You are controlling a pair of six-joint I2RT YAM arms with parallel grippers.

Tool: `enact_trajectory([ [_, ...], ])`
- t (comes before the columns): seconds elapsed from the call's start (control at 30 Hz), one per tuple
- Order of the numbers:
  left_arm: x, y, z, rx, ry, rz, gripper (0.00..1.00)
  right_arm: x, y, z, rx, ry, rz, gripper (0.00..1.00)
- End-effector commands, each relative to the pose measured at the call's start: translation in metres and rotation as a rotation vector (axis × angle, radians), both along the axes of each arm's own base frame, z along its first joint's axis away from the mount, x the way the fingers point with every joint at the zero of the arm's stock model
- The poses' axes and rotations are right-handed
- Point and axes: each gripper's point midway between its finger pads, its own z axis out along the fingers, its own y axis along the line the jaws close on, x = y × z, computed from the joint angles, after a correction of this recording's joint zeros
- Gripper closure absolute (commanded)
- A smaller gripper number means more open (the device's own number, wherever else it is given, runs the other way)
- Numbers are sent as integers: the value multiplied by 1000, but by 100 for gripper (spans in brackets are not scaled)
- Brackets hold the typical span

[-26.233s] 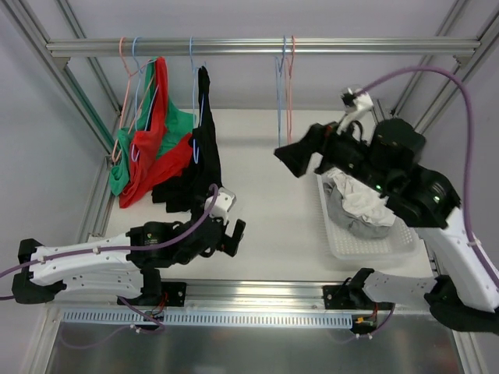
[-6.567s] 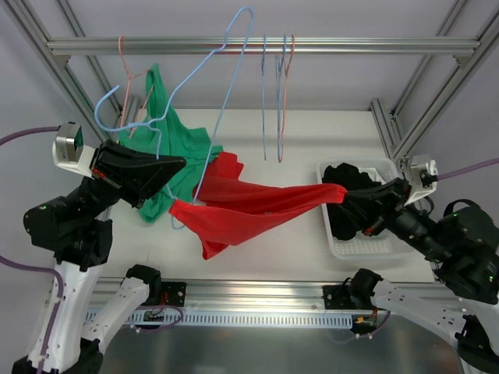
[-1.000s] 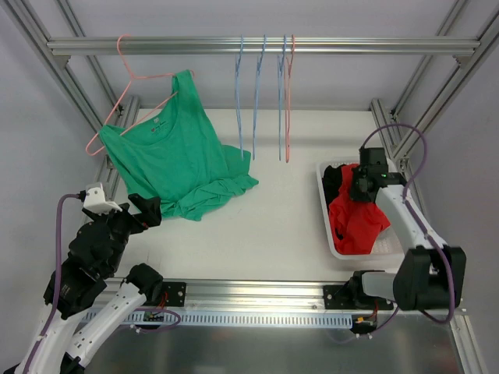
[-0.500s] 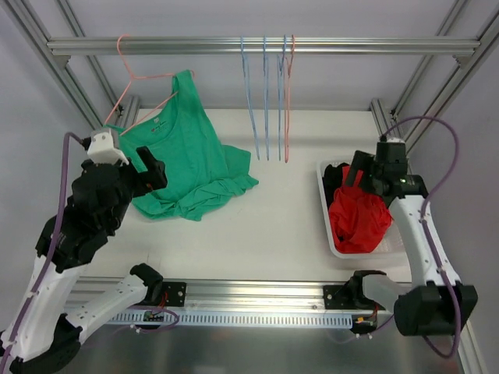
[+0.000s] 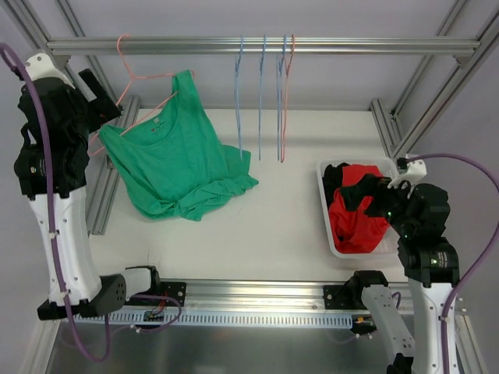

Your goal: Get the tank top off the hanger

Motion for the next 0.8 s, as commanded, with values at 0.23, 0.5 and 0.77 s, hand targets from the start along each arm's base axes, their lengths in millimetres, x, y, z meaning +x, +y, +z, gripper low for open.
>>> enact_trajectory([
  [0.23,94,-54,-19,16,106,-553,1,-54,108,16,289,-95,714,1],
  [0.5,120,-58,-32,-14,120,-590,27,-81,114,39,292,-166,796,0],
  [0.77,104,-66,-43,-49,136,-618,58,-84,113,44,293,-181,790,1],
])
